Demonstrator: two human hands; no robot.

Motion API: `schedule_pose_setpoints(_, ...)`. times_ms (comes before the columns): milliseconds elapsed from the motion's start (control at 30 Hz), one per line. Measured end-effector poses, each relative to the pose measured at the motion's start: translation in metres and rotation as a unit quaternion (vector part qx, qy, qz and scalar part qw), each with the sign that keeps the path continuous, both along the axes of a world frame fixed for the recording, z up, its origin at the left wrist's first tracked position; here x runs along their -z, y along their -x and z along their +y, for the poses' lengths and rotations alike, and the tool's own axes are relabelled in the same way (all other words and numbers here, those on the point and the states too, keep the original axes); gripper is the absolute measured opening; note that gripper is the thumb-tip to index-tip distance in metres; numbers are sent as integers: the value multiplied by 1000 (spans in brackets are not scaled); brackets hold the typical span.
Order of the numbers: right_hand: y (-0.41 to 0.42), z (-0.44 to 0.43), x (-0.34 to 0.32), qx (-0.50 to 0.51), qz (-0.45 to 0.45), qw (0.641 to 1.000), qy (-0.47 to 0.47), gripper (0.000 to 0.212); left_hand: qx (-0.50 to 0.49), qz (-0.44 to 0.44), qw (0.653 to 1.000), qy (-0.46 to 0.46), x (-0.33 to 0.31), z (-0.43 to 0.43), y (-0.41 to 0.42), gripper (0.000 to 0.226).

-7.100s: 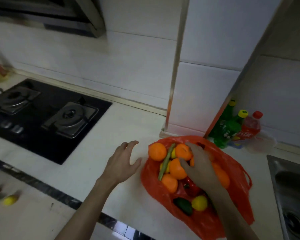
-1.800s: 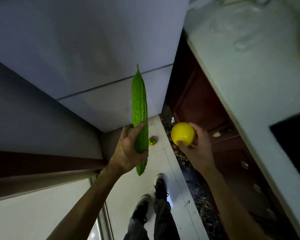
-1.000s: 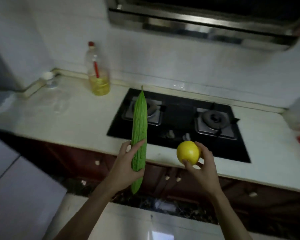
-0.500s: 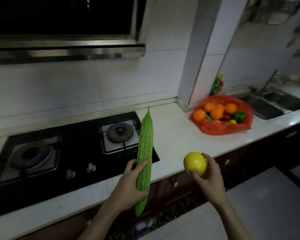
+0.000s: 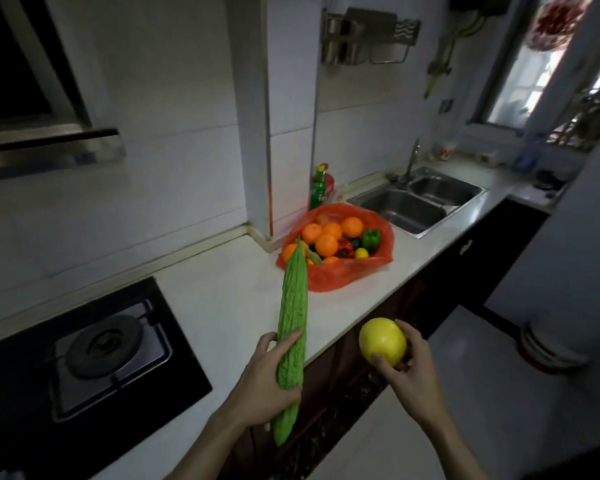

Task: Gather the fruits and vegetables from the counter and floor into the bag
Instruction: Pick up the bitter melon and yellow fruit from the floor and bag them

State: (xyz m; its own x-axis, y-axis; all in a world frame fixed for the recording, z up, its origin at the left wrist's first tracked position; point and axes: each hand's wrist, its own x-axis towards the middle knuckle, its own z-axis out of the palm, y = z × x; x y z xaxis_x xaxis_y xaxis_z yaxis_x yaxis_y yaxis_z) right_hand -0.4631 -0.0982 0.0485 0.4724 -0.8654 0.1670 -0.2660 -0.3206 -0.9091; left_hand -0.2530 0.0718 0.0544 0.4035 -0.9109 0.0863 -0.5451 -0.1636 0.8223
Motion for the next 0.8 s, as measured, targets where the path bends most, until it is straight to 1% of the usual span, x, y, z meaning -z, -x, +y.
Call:
schedule_pose_setpoints(200,14,-42,6,42,6,999,-16,64,37,4,999,-27,6,-64,-8,90)
schedule_pose_setpoints(400,1,-96,8,60,13,998,-27,62,57,5,997,-59,17,-136,-38,90)
schedule_pose_setpoints(633,-51,-190,13,55,39,998,-18,64,57,10,995,-76,28,-236,-96,92)
schedule_pose_setpoints(800,-99,-254,15,45,45,998,2,67,67,0,992,-111,31,-298,-141,92)
